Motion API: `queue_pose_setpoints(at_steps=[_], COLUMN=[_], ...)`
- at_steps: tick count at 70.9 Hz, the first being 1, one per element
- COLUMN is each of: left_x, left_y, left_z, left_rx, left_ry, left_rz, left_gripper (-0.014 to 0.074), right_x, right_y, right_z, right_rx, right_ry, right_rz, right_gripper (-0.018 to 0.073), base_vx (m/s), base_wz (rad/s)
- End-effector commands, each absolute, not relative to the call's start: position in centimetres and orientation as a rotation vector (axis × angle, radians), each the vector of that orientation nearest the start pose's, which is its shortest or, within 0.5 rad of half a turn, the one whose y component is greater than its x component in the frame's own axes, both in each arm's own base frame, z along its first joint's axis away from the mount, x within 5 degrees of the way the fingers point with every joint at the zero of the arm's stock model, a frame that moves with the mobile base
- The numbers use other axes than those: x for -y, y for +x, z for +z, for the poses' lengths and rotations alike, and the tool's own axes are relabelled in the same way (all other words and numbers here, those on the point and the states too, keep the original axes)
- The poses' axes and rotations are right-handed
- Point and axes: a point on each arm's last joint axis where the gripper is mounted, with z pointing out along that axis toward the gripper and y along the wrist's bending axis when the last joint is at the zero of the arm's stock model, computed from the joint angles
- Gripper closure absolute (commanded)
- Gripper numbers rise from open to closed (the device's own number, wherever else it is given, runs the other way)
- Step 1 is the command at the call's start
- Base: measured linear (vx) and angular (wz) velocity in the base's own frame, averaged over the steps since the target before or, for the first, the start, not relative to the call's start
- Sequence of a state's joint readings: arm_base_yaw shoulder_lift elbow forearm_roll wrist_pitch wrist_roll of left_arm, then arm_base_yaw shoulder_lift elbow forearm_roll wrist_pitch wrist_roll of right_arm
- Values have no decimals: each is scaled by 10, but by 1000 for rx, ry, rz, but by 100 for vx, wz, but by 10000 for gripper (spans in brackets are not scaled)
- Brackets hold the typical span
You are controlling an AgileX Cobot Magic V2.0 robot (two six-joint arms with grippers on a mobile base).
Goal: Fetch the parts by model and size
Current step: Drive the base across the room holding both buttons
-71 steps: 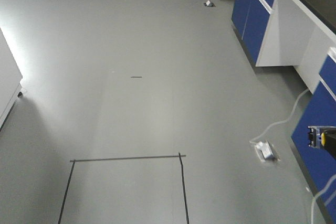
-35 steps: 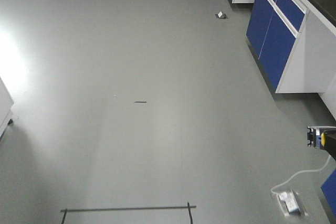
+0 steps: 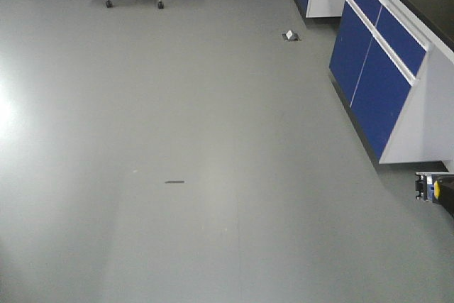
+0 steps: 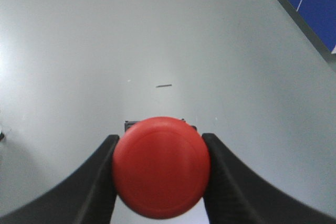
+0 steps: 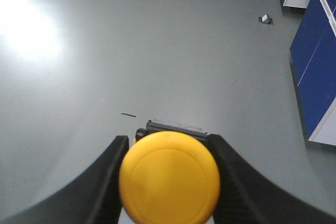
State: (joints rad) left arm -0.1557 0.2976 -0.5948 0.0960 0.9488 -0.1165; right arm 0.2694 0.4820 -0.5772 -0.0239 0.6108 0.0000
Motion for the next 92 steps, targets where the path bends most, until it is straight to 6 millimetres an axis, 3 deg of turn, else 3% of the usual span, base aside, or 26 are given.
queue_pose_setpoints(at_steps=[1,92], left_x=[1,1], left_y=[47,47], left_z=[322,322], left_rx=[-2048,-2048], left_ry=[59,59], left_rz=[-57,-57], left_gripper=[602,602], right_x=[-24,-23], right_y=[92,91], right_z=[332,330], right_rx=[-1885,-1911], right_ry=[-276,-280], right_rz=[141,137], right_gripper=[568,568], base_vx=[65,68], base_wz=[-1,3])
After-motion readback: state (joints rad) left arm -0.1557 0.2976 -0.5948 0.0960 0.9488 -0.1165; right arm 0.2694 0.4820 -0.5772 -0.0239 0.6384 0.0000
